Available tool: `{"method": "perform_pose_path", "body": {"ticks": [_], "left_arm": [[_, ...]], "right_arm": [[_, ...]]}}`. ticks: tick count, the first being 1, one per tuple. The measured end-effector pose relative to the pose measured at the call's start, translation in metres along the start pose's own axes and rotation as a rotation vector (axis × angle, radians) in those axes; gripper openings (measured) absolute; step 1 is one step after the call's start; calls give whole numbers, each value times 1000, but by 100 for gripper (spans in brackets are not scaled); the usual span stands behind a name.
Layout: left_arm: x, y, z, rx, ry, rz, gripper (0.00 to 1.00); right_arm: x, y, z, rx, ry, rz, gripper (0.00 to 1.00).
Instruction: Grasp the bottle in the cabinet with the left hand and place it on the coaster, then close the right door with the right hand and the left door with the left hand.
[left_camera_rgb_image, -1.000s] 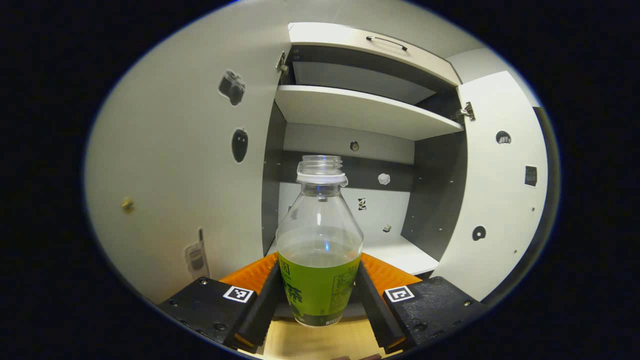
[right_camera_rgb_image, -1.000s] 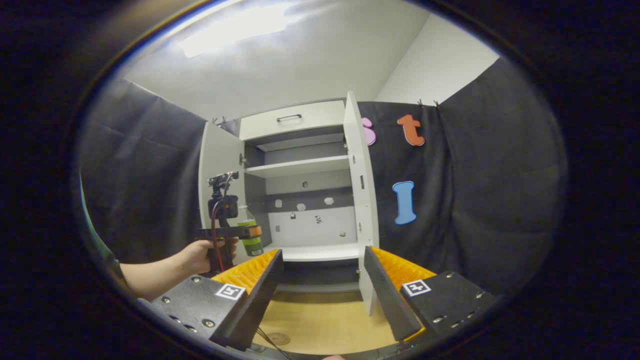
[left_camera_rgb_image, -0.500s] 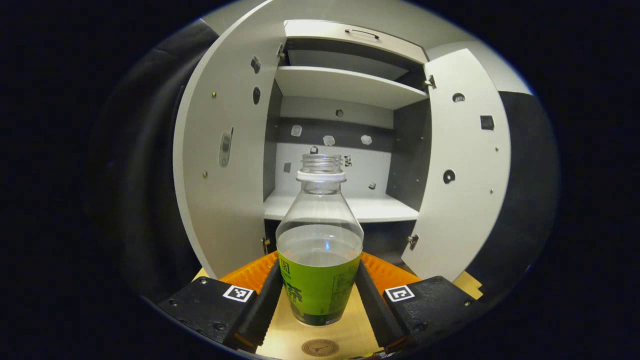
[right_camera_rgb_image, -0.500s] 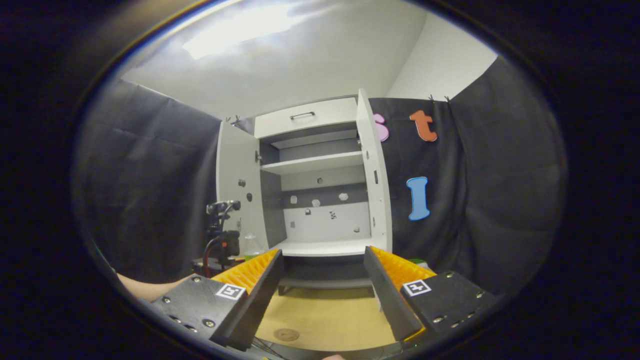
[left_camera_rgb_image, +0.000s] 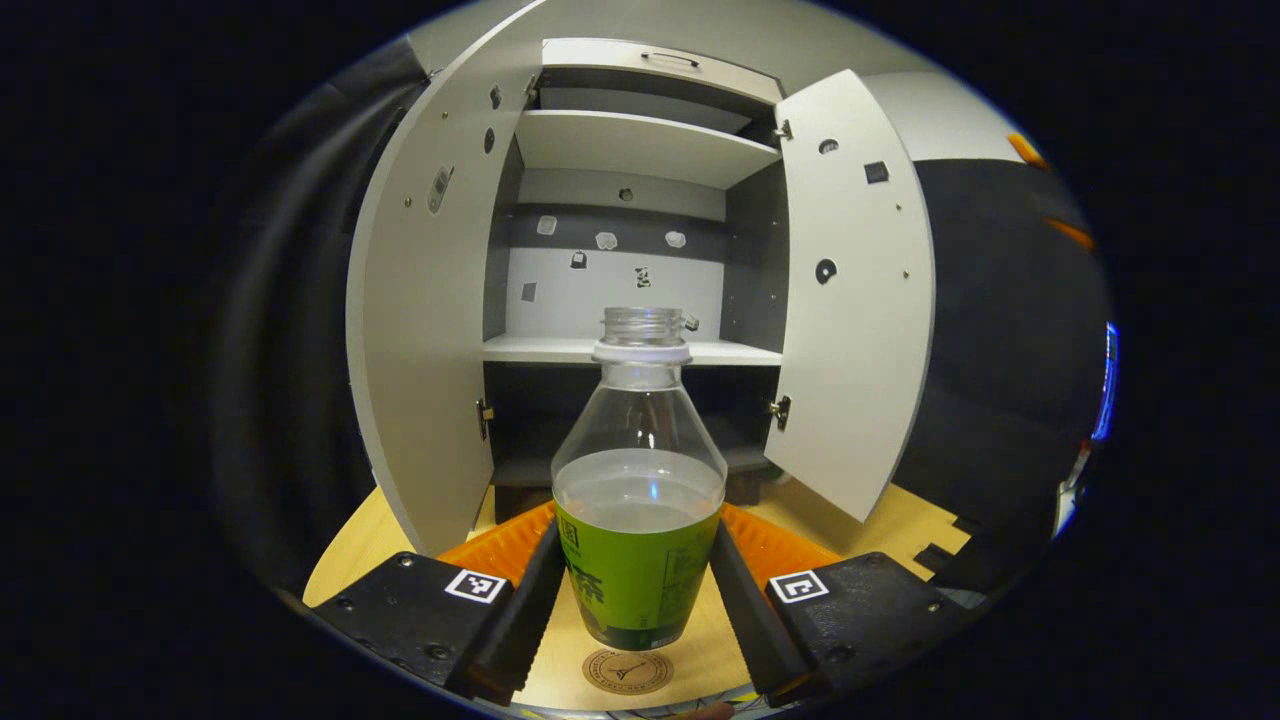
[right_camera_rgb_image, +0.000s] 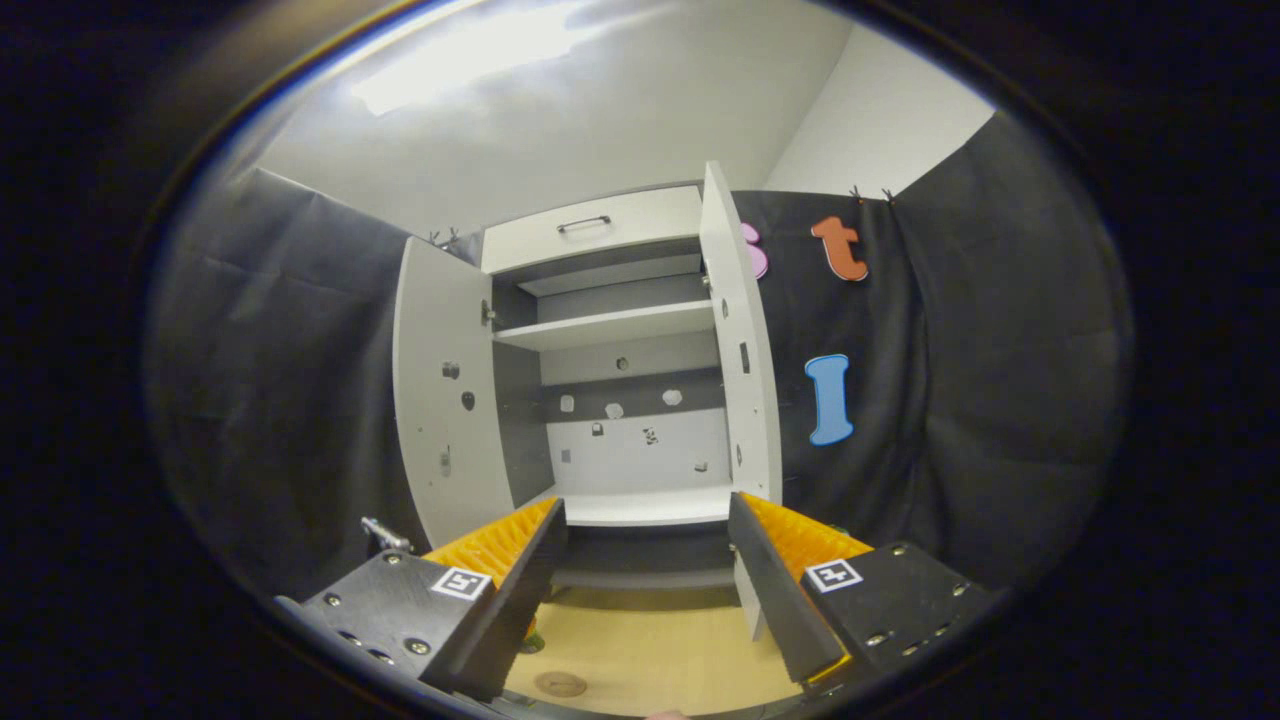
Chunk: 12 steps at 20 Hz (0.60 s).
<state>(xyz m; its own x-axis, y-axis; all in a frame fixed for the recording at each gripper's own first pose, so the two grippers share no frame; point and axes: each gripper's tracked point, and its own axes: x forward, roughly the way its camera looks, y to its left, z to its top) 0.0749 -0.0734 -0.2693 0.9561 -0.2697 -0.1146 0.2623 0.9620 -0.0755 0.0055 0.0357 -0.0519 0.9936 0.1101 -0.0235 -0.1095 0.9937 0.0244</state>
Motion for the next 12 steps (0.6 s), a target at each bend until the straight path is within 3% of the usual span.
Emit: {"method": "perform_pose_path", "body": {"ticks": [3,8,9,10,12], "left_arm": [[2,-9,-36,46,2,-13,81],[12,-12,-88,21,76,-53,81],[14,-10,-95,35,86,-58,81],[17,-9,-100,51,86,-66,81],[22,-6,-117,65,126,-78,81]], "right_arm": [[18,4,-10,-12,12,4,99],[47,14,-25,-5,45,33,99],[53,14,-28,2,52,35,94],[58,14,-29,7,54,34,99],[69,12,-32,7,62,29,98]]}}
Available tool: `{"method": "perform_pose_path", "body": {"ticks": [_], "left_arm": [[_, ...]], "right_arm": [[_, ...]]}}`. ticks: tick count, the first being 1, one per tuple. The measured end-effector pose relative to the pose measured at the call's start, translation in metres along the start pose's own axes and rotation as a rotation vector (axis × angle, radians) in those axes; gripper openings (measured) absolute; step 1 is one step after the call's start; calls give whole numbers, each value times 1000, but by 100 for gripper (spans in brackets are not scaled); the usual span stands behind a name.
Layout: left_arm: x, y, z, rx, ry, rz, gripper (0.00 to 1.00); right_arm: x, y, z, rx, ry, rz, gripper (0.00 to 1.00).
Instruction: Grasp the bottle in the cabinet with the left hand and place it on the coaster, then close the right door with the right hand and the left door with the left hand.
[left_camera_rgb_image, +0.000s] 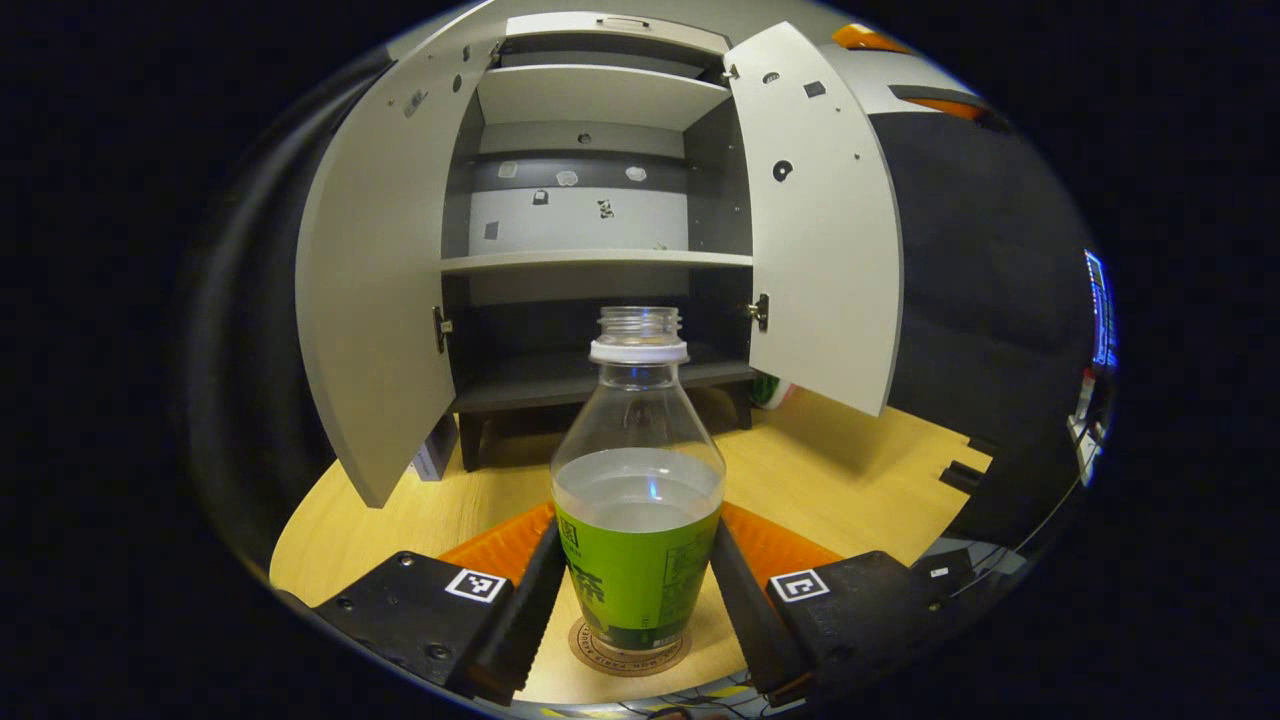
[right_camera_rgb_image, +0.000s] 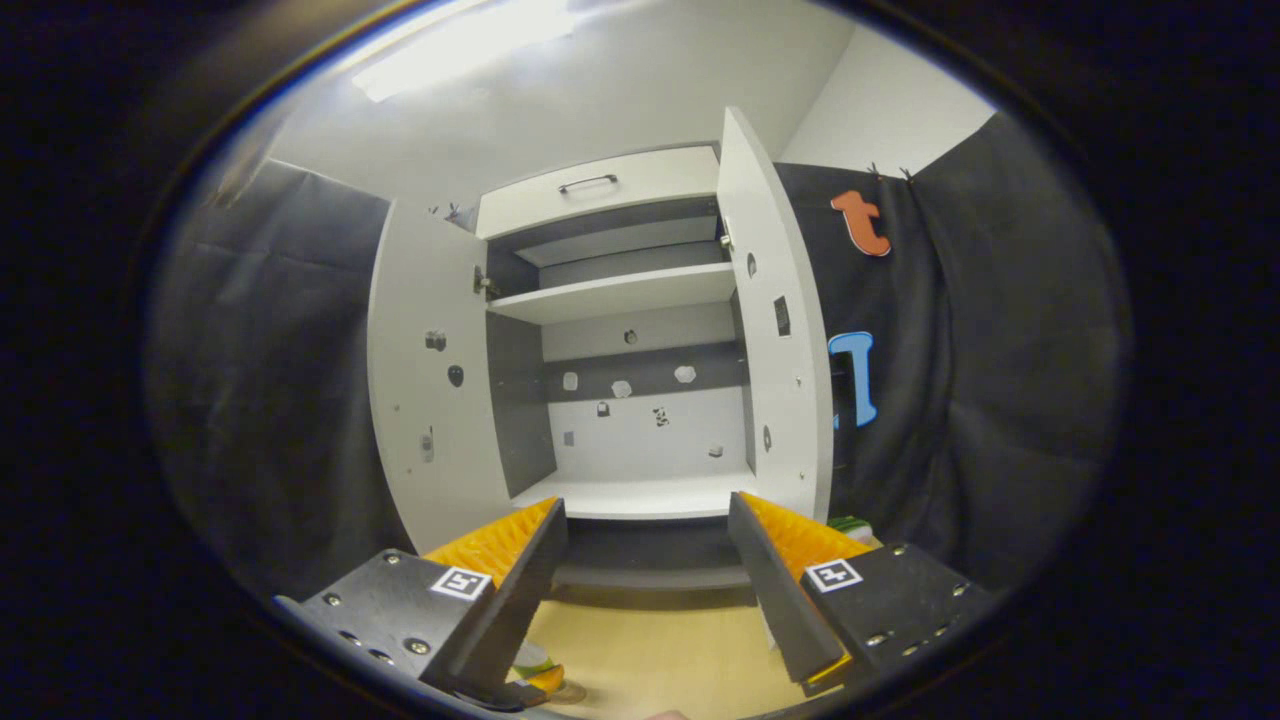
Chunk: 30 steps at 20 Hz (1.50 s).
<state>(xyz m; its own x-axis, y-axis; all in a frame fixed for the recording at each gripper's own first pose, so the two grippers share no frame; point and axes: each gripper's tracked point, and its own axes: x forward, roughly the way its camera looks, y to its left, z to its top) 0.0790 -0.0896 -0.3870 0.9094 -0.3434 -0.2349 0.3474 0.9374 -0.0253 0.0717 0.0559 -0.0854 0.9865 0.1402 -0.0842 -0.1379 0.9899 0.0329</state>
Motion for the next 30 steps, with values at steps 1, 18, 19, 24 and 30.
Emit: {"method": "perform_pose_path", "body": {"ticks": [1,18,19,24,30], "left_arm": [[1,-1,-10,0,30,-16,81],[1,-6,-12,30,133,-90,88],[2,-4,-10,37,139,-84,88],[7,-18,-9,-22,148,-149,86],[21,-12,-2,-54,167,-105,80]], "right_arm": [[6,-1,-1,-3,5,-6,98],[-24,-40,-9,-10,8,-79,99],[-25,-43,-9,-14,12,-84,99],[-29,-56,-11,-12,13,-128,99],[-30,-63,-22,-7,26,-145,94]]}}
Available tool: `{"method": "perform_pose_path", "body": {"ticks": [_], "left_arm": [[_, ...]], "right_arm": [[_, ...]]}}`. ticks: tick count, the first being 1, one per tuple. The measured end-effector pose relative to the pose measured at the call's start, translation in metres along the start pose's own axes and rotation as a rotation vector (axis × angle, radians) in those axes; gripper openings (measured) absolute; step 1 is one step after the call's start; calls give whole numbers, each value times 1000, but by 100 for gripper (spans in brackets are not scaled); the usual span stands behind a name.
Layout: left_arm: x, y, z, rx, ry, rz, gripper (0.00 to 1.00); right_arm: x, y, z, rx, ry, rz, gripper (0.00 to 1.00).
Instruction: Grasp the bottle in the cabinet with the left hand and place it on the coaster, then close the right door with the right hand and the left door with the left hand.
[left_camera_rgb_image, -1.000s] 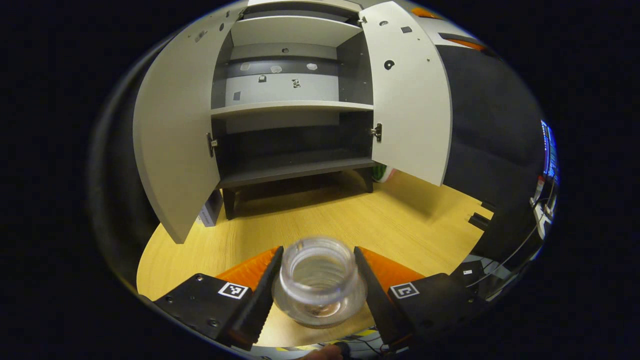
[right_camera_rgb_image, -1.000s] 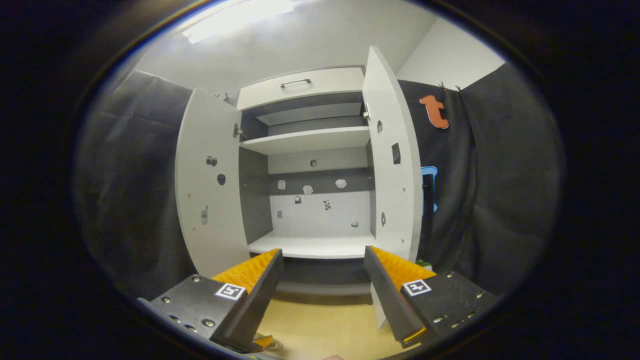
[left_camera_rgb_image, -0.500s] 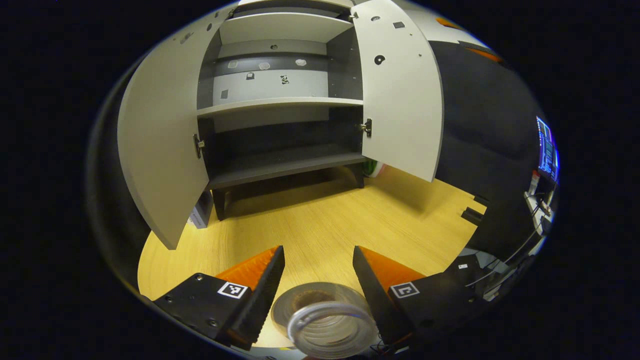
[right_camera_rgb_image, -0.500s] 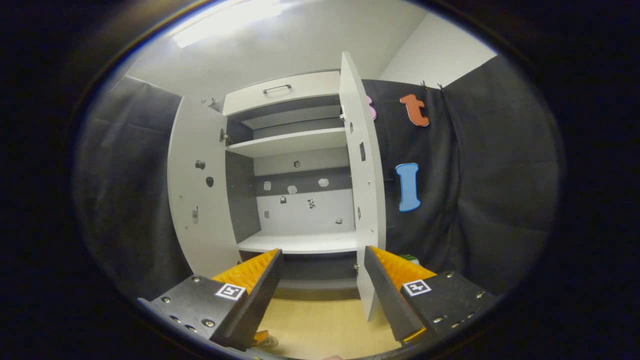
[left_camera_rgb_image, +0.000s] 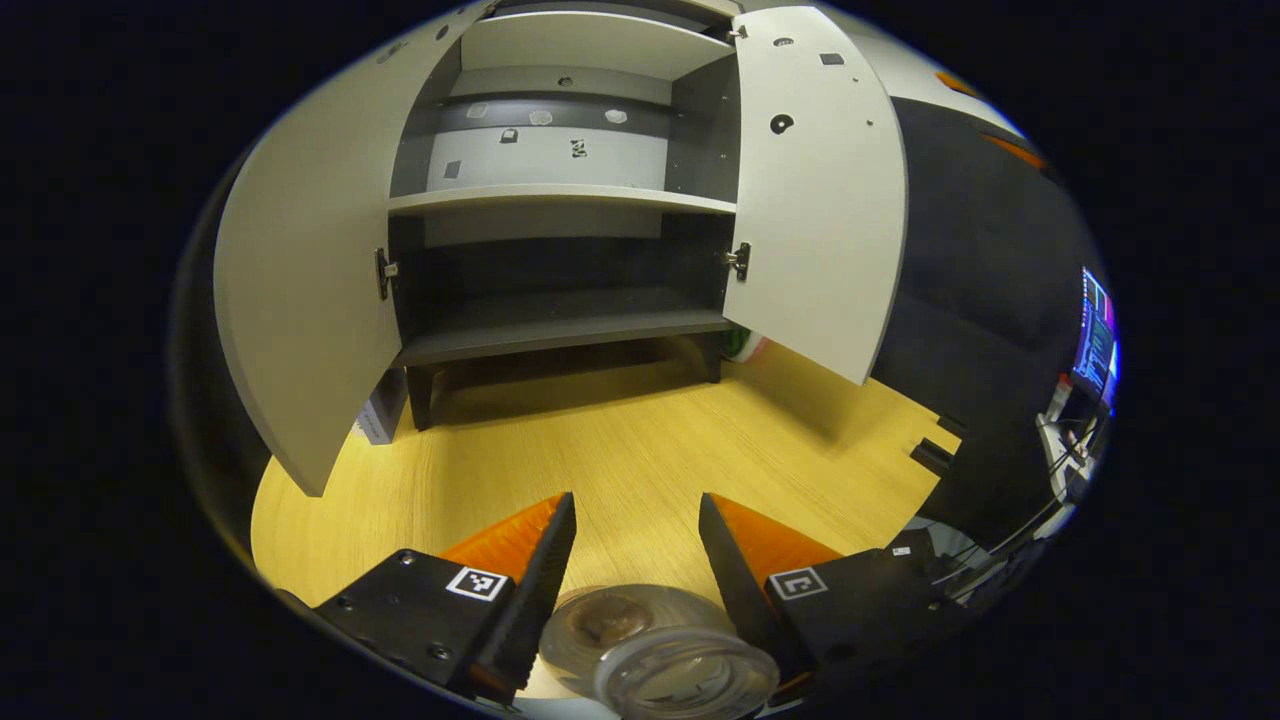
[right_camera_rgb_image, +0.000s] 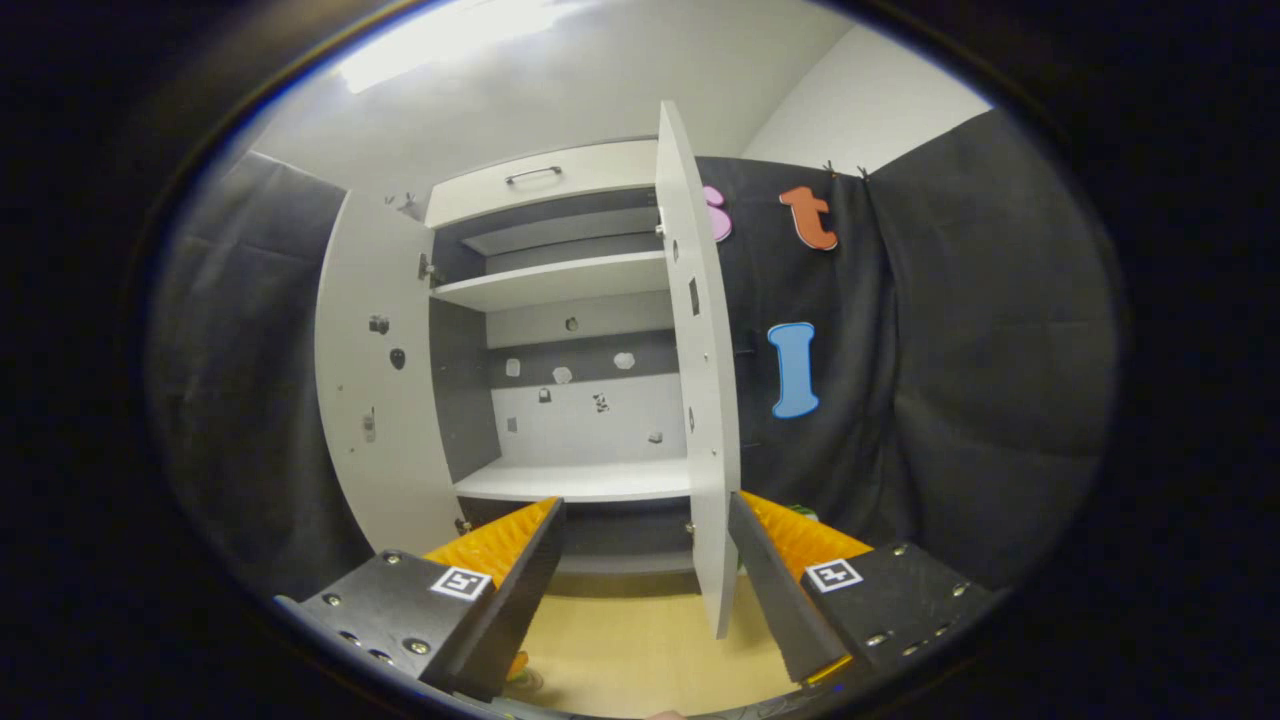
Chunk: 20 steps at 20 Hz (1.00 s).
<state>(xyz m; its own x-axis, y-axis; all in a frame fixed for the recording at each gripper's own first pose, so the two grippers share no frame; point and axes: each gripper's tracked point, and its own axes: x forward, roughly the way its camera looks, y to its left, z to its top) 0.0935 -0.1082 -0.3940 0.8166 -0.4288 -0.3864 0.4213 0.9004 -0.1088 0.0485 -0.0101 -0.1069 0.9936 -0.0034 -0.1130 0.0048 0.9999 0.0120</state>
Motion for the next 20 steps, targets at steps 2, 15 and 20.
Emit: {"method": "perform_pose_path", "body": {"ticks": [2,15,20], "left_arm": [[5,2,0,4,23,25,80],[12,11,-8,-54,121,96,83],[10,6,-3,-104,114,66,90]], "right_arm": [[2,-3,-5,3,11,-13,94],[36,5,-36,-46,101,-6,99],[36,0,-46,-28,121,-16,99]]}}
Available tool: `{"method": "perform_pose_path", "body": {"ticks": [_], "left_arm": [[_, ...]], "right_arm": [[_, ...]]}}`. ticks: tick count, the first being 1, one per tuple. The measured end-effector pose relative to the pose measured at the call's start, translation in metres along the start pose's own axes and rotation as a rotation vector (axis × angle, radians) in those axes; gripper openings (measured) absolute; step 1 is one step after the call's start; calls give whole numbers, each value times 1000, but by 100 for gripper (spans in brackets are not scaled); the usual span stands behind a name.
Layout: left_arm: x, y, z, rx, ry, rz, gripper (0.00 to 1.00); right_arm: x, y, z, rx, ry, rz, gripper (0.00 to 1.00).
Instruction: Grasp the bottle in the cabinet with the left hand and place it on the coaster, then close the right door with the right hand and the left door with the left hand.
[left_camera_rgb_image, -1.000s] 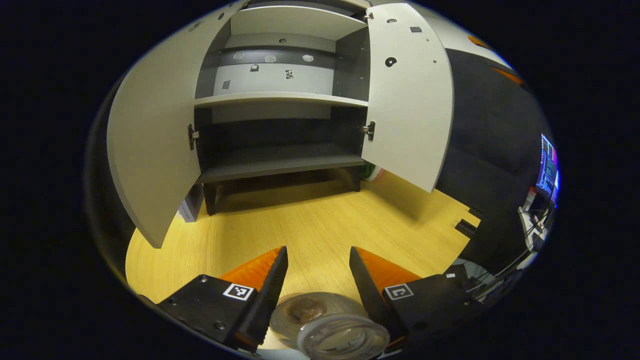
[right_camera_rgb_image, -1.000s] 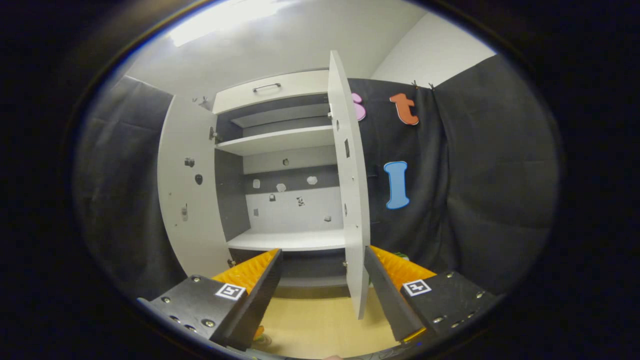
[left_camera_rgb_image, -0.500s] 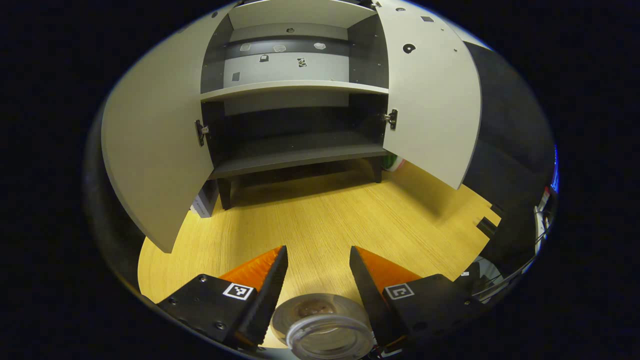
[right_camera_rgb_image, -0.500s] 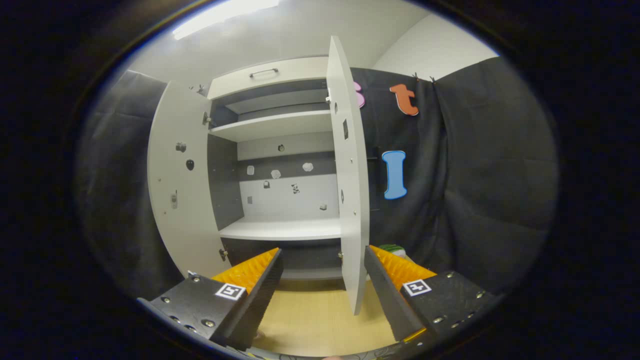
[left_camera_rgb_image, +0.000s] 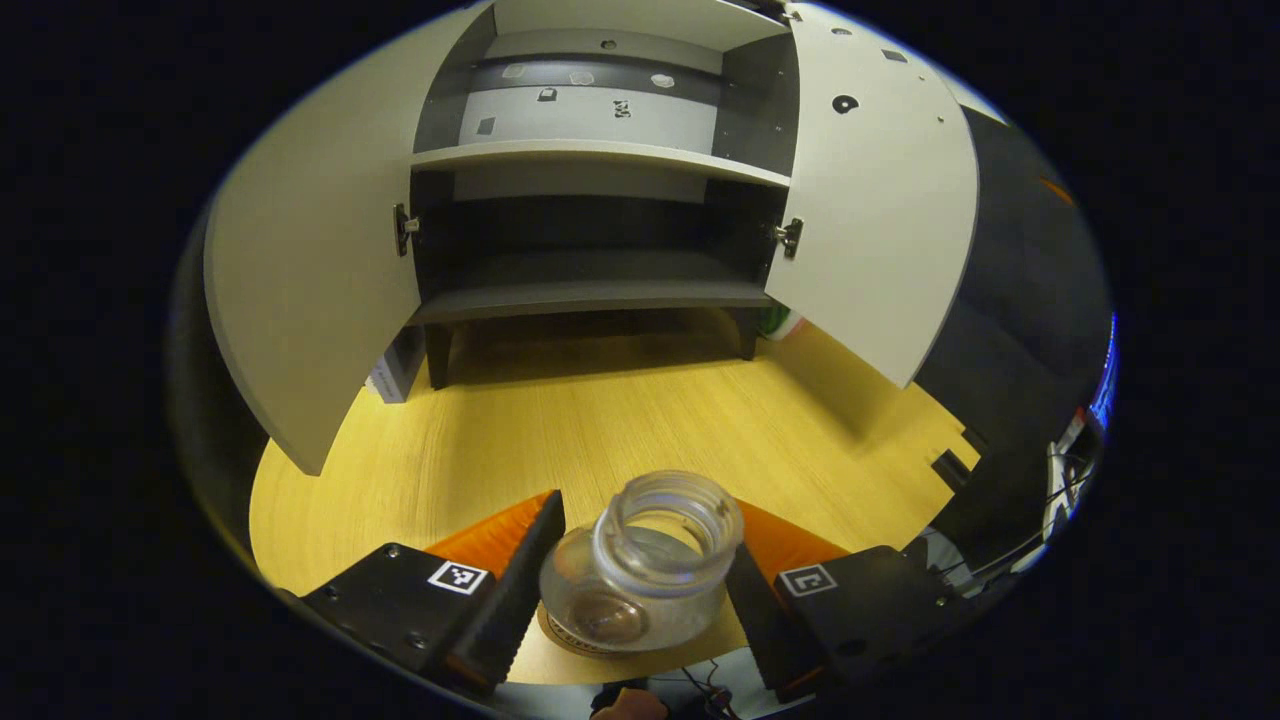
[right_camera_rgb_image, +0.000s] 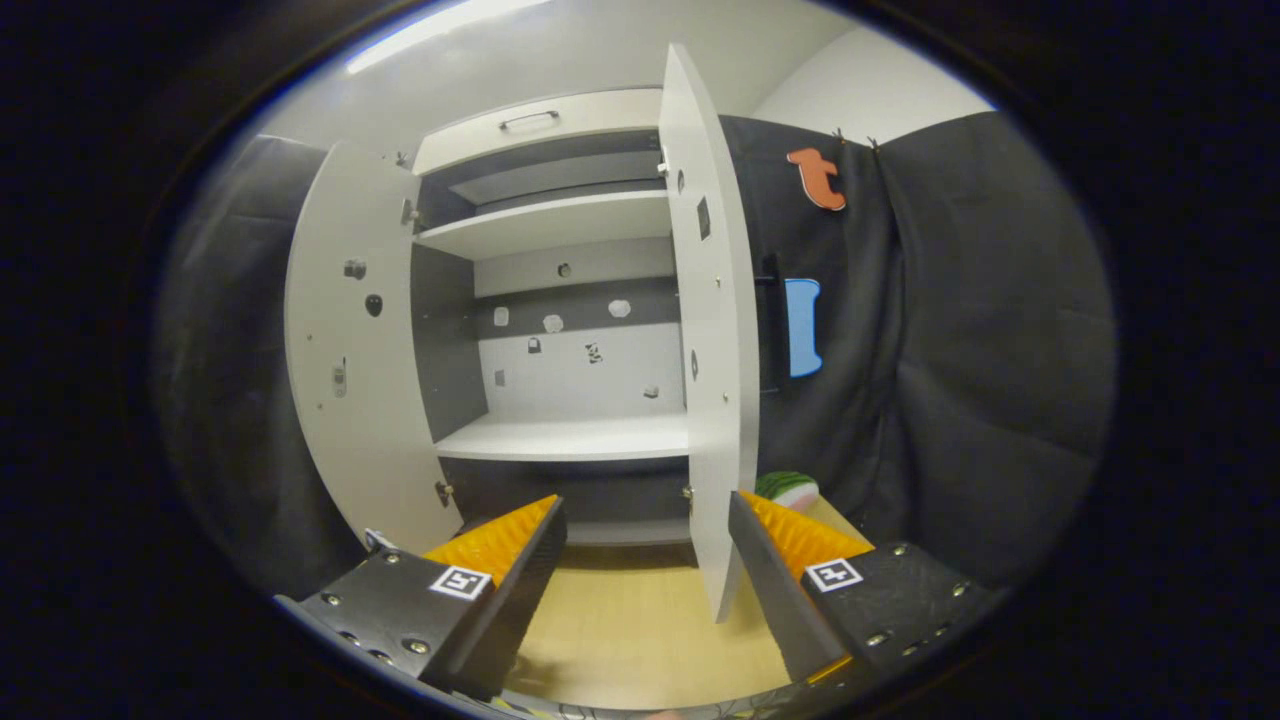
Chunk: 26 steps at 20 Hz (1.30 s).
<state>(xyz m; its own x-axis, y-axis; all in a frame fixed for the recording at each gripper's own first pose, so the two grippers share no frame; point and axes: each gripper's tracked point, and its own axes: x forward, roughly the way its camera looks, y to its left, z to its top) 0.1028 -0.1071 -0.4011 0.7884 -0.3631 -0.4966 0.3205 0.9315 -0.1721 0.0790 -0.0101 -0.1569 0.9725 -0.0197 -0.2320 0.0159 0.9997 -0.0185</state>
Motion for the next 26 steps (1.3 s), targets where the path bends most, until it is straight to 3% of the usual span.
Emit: {"method": "perform_pose_path", "body": {"ticks": [6,7,8,11,18,23,25,26], "left_arm": [[-17,8,3,31,-20,39,92],[-20,9,5,33,-23,42,96],[-24,11,9,33,-34,50,92],[-40,10,29,36,-78,51,94],[-122,-14,119,120,-273,4,96],[-184,-13,189,100,-380,2,96],[-203,-2,215,85,-398,22,96],[-213,2,229,76,-409,29,96]], "right_arm": [[-10,1,5,11,-18,13,99],[-12,0,6,8,-22,15,99],[-14,-2,5,5,-22,15,99],[-24,-7,10,7,-41,14,99],[-39,-40,40,-1,-120,-12,98],[-45,-86,69,-17,-174,-72,99],[-43,-101,87,-29,-189,-70,94],[-40,-109,97,-41,-201,-70,99]]}}
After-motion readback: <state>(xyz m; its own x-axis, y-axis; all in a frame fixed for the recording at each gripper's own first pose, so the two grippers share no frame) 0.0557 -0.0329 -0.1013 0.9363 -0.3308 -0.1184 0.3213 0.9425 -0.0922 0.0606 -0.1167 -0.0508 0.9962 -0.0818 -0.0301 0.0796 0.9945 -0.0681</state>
